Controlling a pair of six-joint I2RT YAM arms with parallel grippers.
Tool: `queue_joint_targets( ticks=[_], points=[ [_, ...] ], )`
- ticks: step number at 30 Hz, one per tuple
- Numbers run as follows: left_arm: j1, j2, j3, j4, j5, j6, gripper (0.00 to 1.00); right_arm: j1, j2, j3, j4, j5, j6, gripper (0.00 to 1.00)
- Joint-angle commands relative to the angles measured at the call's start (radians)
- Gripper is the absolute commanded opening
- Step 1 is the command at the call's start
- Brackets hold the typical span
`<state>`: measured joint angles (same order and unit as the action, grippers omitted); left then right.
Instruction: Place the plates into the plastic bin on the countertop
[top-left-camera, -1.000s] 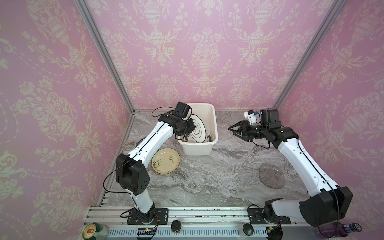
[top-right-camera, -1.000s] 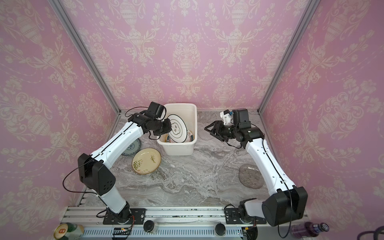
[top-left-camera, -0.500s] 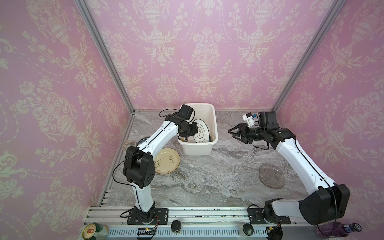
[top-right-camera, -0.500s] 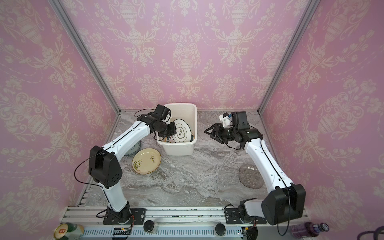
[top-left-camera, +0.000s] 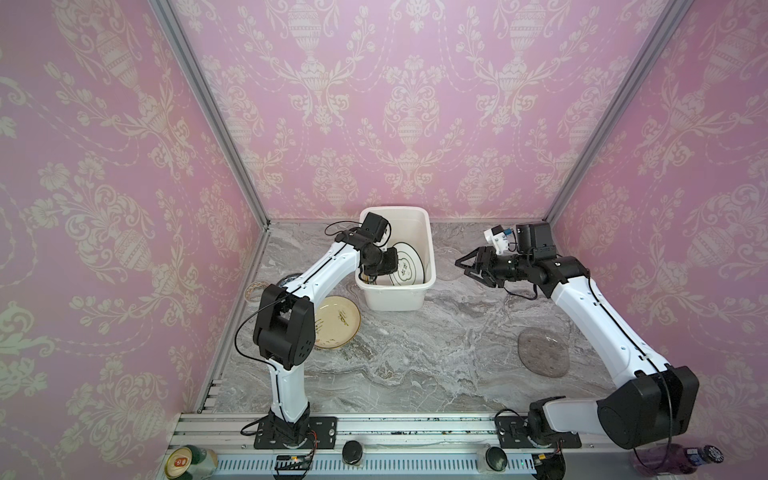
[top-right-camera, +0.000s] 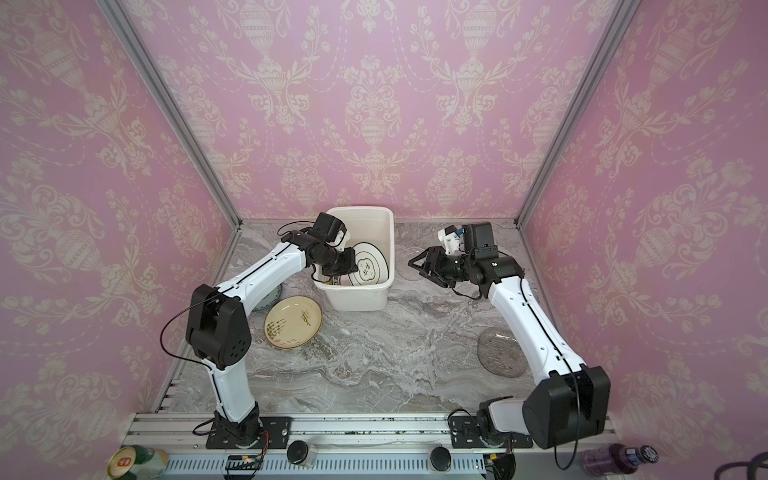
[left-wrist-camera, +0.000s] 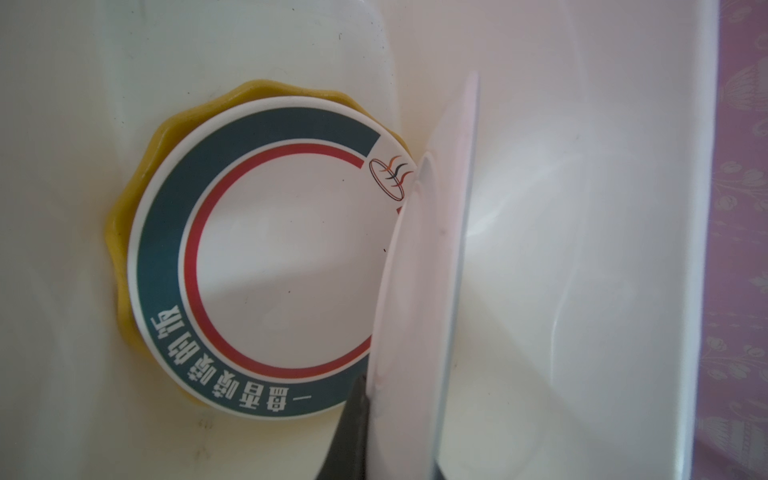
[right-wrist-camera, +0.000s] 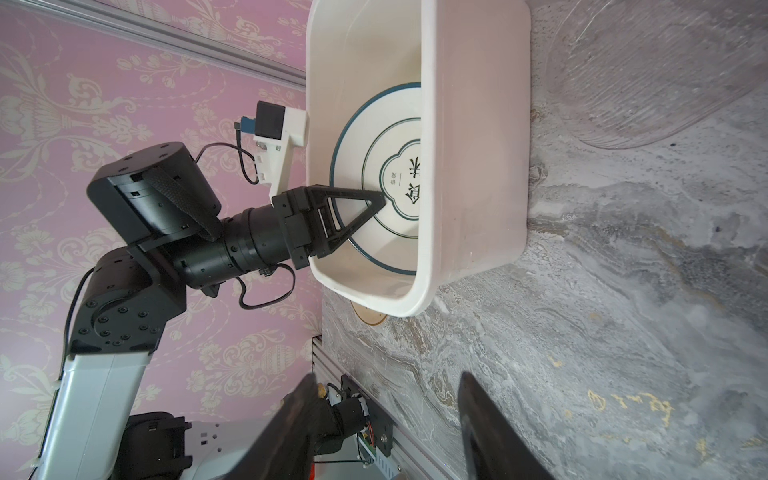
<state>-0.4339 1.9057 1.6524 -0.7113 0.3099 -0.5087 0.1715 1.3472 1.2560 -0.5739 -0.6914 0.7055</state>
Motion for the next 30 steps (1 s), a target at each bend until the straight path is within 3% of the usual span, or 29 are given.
queue_joint_targets(
  ticks=[1,7,16,23,30],
  points=[
    [0.005,0.021,-0.024,-0.042,0.009,0.041,0.06,-0.005,0.013,-0.001,0.009,-0.015,-0.024,0.54],
    [0.015,0.021,-0.043,-0.047,-0.022,0.049,0.2,-0.006,0.017,0.001,0.011,-0.015,-0.023,0.54],
    [0.02,0.031,-0.055,-0.057,-0.03,0.059,0.31,-0.006,0.017,0.0,0.009,-0.017,-0.026,0.54],
    [0.023,0.034,-0.045,-0.099,-0.106,0.071,0.45,-0.006,0.021,0.002,0.015,-0.019,-0.023,0.54],
    [0.024,0.074,-0.004,-0.155,-0.193,0.09,0.49,-0.006,0.024,0.004,0.016,-0.021,-0.026,0.54]
  ],
)
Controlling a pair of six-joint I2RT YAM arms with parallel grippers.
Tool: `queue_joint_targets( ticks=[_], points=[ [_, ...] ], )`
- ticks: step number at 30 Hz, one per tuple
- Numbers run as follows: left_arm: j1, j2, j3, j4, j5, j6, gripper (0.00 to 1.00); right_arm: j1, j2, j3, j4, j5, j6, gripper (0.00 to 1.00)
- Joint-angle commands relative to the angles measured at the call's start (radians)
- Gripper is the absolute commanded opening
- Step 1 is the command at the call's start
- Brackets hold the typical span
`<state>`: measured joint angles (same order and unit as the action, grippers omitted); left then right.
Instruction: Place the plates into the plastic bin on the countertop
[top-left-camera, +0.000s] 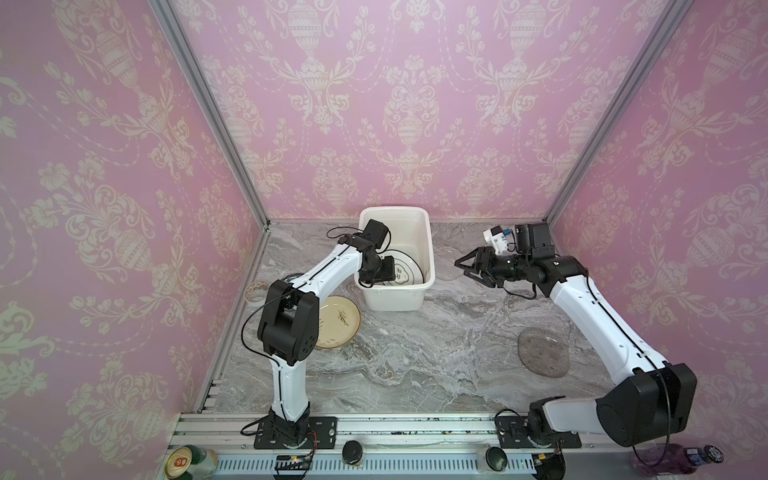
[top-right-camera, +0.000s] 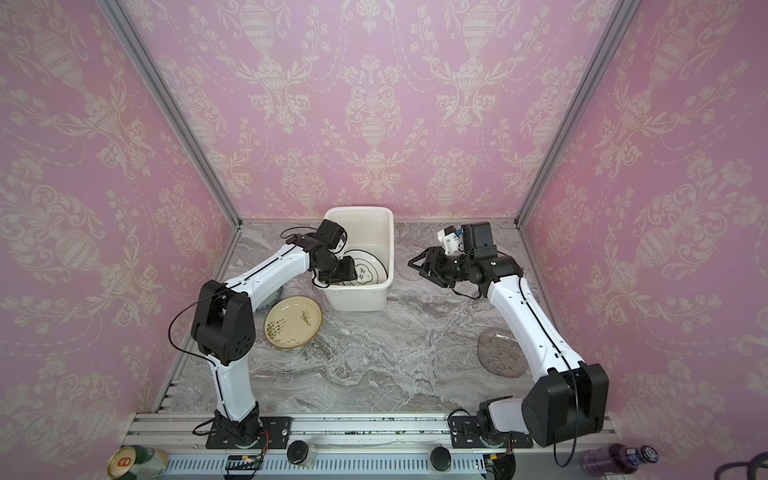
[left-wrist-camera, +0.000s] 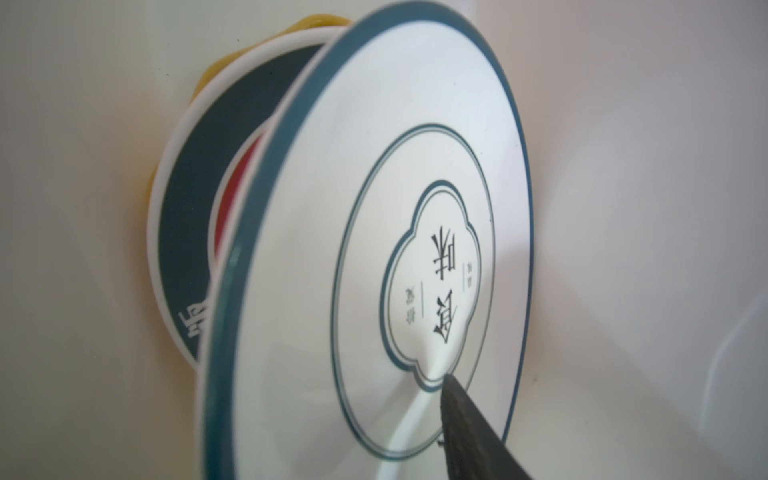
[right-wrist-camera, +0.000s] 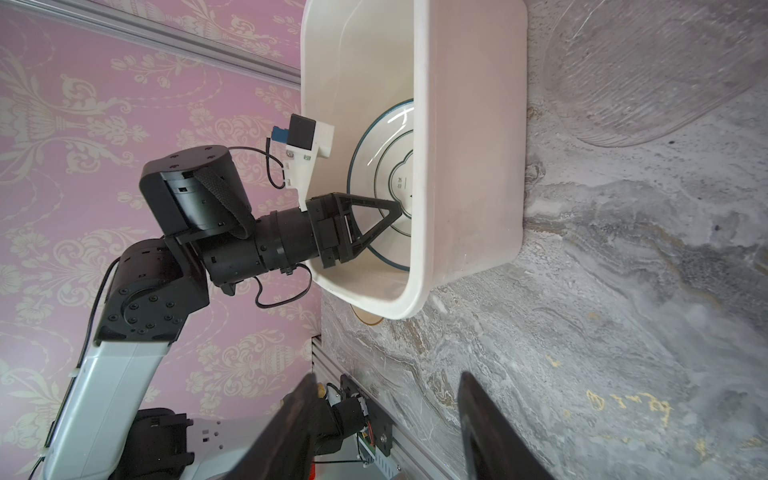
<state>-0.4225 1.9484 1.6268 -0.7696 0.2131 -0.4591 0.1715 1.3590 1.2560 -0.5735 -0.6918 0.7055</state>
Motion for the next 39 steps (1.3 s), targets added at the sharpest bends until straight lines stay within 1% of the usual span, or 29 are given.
queue_joint_targets(
  ticks=[1,7,10,16,22,28,33,39],
  points=[
    [0.013,0.038,0.025,-0.104,-0.108,0.042,0.49,-0.006,0.011,0.004,0.015,-0.021,-0.026,0.54],
    [0.013,0.071,0.059,-0.136,-0.158,0.055,0.5,-0.006,0.014,0.006,0.018,-0.022,-0.026,0.54],
    [0.013,0.087,0.085,-0.159,-0.179,0.061,0.52,-0.006,0.017,0.005,0.021,-0.023,-0.024,0.54],
    [0.013,0.109,0.118,-0.178,-0.212,0.074,0.61,-0.006,0.017,0.003,0.029,-0.023,-0.021,0.54],
    [0.013,0.116,0.127,-0.187,-0.233,0.074,0.66,-0.006,0.017,-0.001,0.033,-0.025,-0.021,0.54],
    [0.012,0.121,0.136,-0.205,-0.266,0.077,0.73,-0.006,0.019,-0.002,0.04,-0.027,-0.02,0.54],
    [0.01,0.12,0.145,-0.216,-0.293,0.083,0.82,-0.006,0.019,-0.003,0.044,-0.028,-0.018,0.54],
    [0.007,0.122,0.154,-0.218,-0.301,0.083,0.84,-0.006,0.02,-0.005,0.047,-0.028,-0.018,0.54]
  ],
)
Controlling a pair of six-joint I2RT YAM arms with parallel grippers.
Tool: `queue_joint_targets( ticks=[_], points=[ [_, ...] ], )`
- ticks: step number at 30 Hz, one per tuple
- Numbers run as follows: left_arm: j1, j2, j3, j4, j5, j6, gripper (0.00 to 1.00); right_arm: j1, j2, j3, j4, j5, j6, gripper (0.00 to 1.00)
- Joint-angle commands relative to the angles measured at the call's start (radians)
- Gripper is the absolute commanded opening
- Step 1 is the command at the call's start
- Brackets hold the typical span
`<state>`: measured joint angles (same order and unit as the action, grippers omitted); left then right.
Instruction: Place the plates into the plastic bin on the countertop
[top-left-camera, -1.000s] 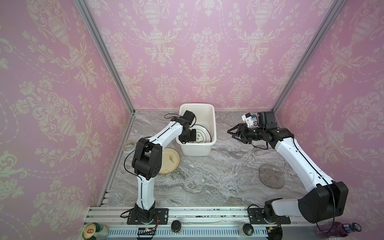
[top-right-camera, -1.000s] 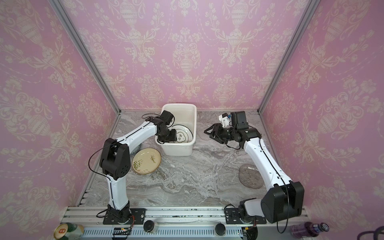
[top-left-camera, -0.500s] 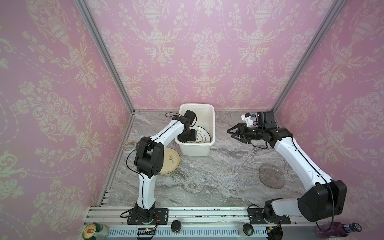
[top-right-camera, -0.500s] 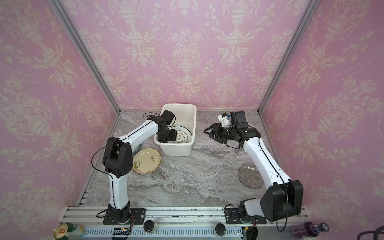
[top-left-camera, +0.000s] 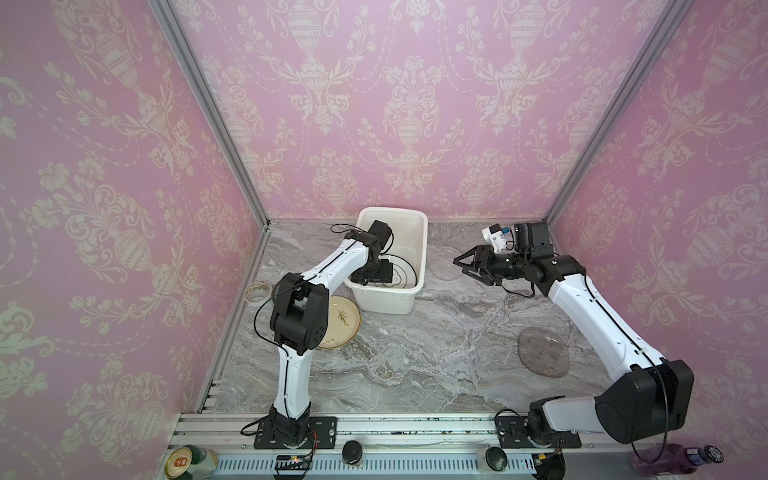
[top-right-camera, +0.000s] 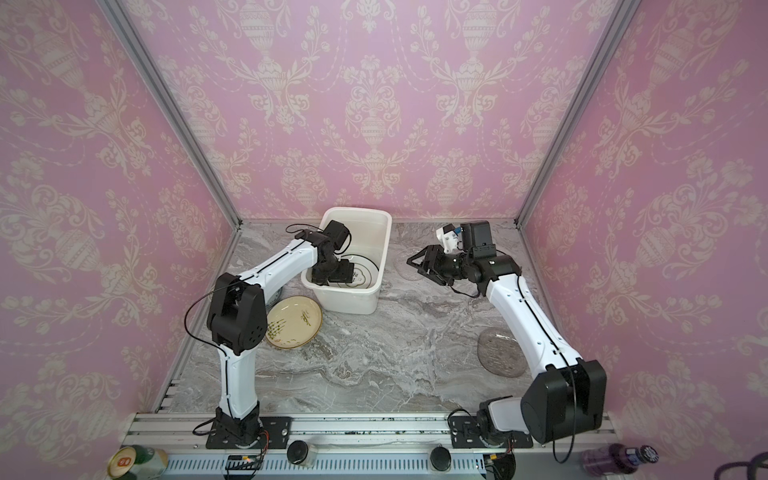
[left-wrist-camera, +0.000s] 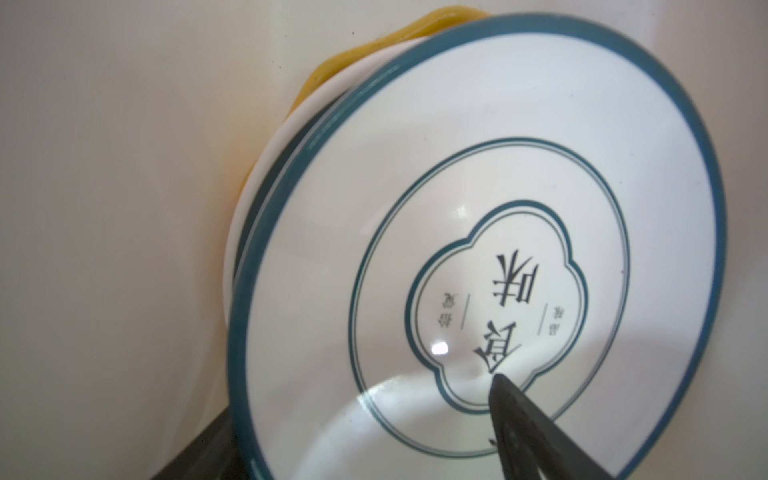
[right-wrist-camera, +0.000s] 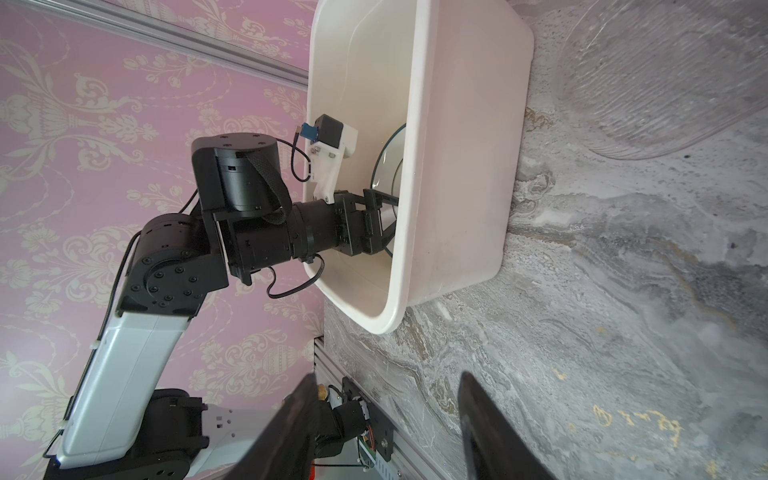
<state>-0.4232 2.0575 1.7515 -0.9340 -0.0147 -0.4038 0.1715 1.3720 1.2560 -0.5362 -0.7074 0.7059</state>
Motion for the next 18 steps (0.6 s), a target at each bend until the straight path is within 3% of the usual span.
queue_joint_targets(
  ticks=[1,8,18],
  points=[
    [0.008,0.013,0.031,-0.055,-0.073,0.025,0.85,-0.006,0.007,-0.005,0.011,-0.013,-0.018,0.54],
    [-0.019,0.006,0.04,-0.066,-0.122,0.03,0.96,-0.007,0.012,-0.006,0.024,-0.017,-0.013,0.54],
    [-0.036,-0.046,0.02,-0.061,-0.174,-0.015,0.97,-0.007,-0.001,-0.007,0.021,-0.02,-0.017,0.54]
  ],
)
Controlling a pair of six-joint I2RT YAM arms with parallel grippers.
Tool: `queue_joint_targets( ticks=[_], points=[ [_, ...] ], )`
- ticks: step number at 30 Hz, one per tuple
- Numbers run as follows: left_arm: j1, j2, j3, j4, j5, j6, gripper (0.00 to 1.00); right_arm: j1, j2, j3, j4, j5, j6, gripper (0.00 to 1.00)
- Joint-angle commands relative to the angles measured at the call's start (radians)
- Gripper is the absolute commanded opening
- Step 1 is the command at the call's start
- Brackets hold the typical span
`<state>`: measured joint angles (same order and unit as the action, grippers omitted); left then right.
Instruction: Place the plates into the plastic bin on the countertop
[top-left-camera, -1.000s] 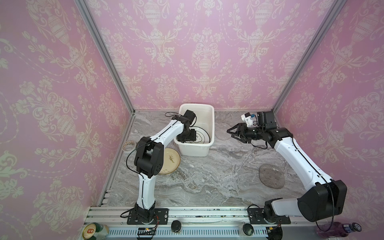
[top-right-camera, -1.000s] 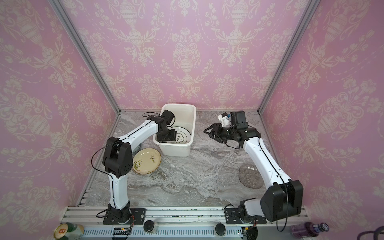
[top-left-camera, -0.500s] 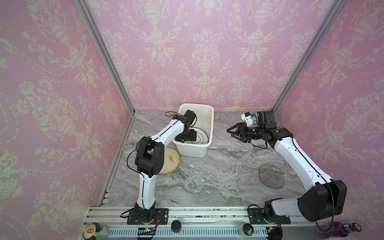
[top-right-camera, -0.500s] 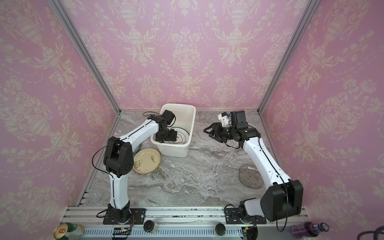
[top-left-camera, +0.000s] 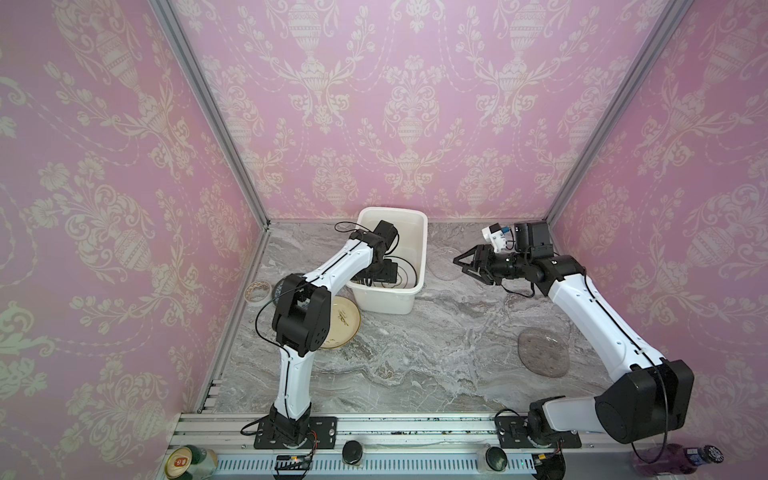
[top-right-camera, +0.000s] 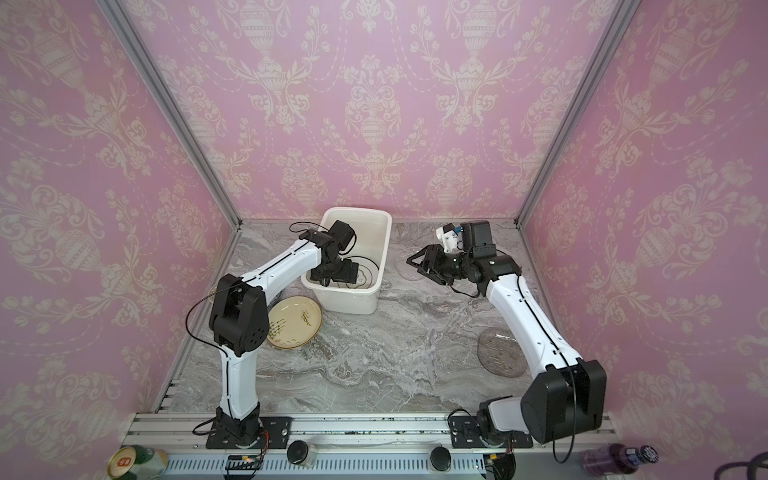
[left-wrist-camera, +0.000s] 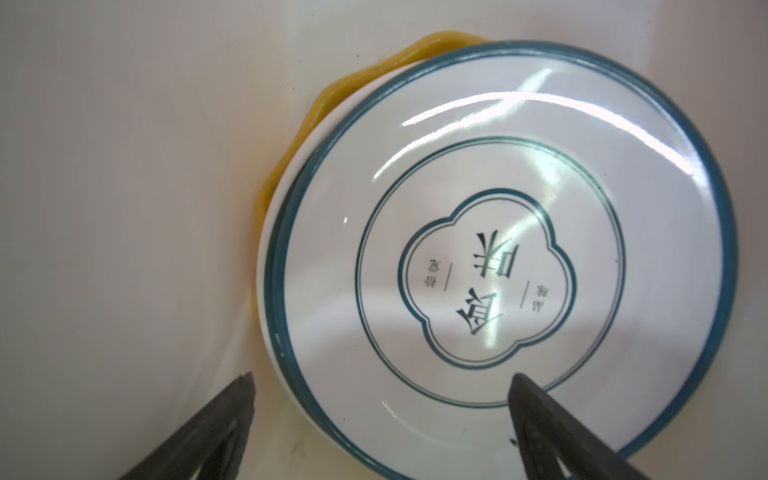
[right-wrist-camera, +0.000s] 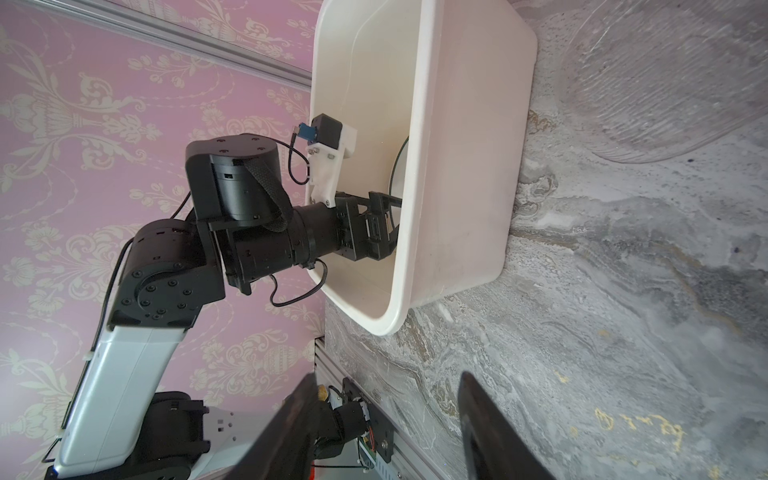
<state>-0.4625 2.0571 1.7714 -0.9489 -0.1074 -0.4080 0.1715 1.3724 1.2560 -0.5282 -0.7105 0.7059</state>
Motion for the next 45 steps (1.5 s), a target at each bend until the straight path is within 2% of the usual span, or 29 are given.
queue_joint_targets(
  ticks=[1,12,17,20,24,29,39,45],
  points=[
    [0.0,-0.056,0.0,-0.045,-0.086,-0.012,0.97,-0.006,-0.003,-0.007,0.013,-0.015,-0.017,0.54],
    [-0.042,-0.191,0.037,-0.017,-0.092,-0.005,0.95,-0.006,-0.037,-0.009,-0.006,-0.007,-0.012,0.55],
    [-0.072,-0.316,0.05,0.055,-0.09,0.052,0.95,-0.004,-0.06,0.016,-0.091,0.023,-0.054,0.55],
    [-0.079,-0.427,-0.001,0.139,-0.088,0.088,0.96,0.01,-0.077,0.052,-0.173,0.062,-0.101,0.55],
    [-0.079,-0.585,-0.08,0.224,-0.093,0.129,0.99,0.036,-0.093,0.109,-0.291,0.141,-0.171,0.57],
    [-0.073,-0.727,-0.133,0.179,-0.121,0.178,0.99,0.11,-0.093,0.2,-0.427,0.307,-0.201,0.59],
    [-0.05,-0.94,-0.342,0.102,-0.196,0.159,0.99,0.324,-0.041,0.29,-0.516,0.6,-0.114,0.6],
    [-0.042,-1.006,-0.435,0.084,-0.199,0.11,0.99,0.396,0.067,0.377,-0.546,0.672,-0.082,0.61]
  ],
)
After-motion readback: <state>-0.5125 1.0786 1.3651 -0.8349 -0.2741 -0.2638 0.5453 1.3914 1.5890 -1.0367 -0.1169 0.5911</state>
